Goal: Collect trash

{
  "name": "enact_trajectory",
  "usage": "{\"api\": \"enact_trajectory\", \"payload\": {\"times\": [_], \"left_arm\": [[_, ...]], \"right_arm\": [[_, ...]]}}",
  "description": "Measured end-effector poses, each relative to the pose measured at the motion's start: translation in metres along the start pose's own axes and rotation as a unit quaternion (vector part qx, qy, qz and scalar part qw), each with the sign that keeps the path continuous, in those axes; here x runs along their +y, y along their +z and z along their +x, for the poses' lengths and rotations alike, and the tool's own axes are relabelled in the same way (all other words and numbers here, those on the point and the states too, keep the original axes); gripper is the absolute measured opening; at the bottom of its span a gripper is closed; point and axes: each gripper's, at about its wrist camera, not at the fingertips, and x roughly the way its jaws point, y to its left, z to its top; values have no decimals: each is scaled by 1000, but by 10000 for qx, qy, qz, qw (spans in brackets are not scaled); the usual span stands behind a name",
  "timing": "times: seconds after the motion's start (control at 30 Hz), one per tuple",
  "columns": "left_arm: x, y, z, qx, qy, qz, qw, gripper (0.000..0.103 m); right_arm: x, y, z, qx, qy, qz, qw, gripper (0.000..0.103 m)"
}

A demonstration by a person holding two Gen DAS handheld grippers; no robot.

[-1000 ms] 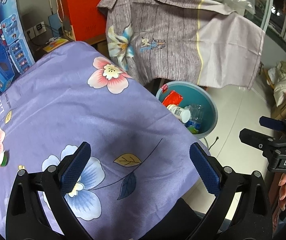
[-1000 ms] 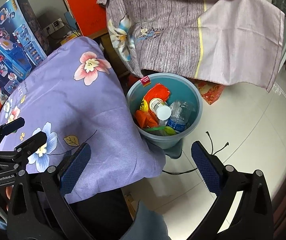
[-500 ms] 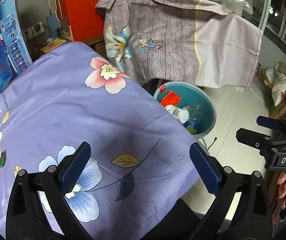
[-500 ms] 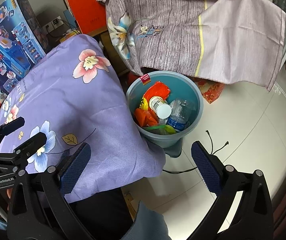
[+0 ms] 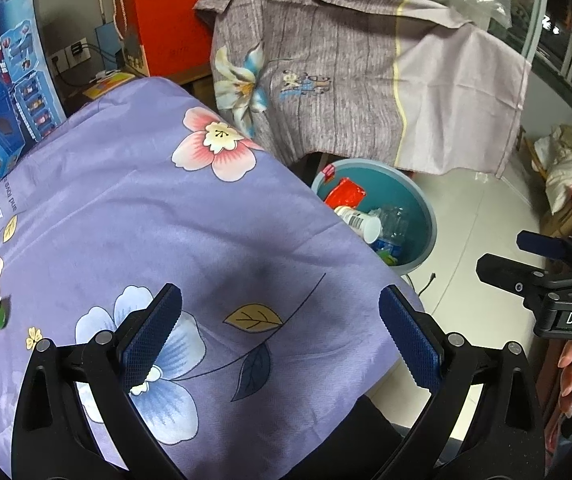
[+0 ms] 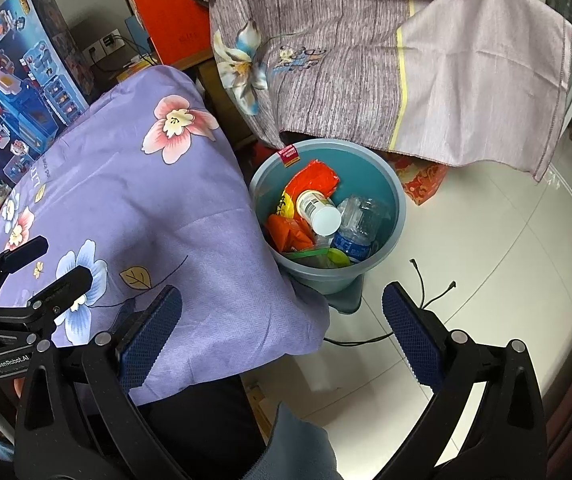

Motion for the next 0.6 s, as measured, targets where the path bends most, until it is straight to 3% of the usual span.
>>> {"api": "enact_trajectory", "payload": {"times": [0.6], "left_arm": [[2, -3, 5, 47, 86, -39, 9999, 99]], "right_arm": [[2, -1, 7, 75, 6, -15, 10000, 96]]}}
